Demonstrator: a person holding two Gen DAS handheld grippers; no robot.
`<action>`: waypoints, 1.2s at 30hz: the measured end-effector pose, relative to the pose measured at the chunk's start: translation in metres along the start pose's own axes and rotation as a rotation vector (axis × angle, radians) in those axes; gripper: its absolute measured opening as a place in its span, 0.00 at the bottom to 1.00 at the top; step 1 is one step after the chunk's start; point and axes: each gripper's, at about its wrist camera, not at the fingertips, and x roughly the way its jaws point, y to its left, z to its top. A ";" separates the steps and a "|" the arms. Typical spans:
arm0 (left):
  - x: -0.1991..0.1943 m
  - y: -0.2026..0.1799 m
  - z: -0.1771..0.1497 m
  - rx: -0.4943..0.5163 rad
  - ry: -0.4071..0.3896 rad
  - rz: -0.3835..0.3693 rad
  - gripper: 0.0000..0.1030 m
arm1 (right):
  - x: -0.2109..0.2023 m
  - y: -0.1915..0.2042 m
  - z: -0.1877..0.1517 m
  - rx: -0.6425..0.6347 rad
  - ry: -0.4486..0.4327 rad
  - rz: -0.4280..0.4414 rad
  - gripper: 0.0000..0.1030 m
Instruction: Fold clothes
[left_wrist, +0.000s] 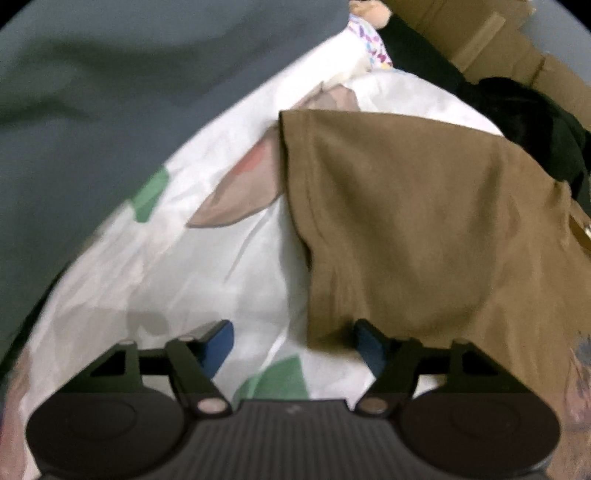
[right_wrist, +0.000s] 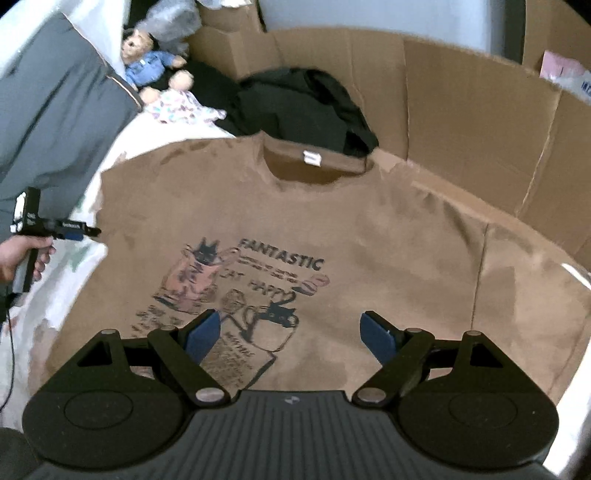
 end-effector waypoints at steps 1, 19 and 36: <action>-0.007 -0.001 -0.001 0.015 -0.004 -0.001 0.72 | -0.009 0.002 0.002 0.009 -0.005 0.002 0.84; -0.186 0.035 -0.044 0.085 -0.105 -0.064 0.72 | -0.120 0.021 -0.014 0.037 -0.065 0.009 0.84; -0.250 0.055 -0.173 -0.083 -0.036 -0.158 0.72 | -0.164 0.021 -0.073 0.042 -0.026 0.042 0.84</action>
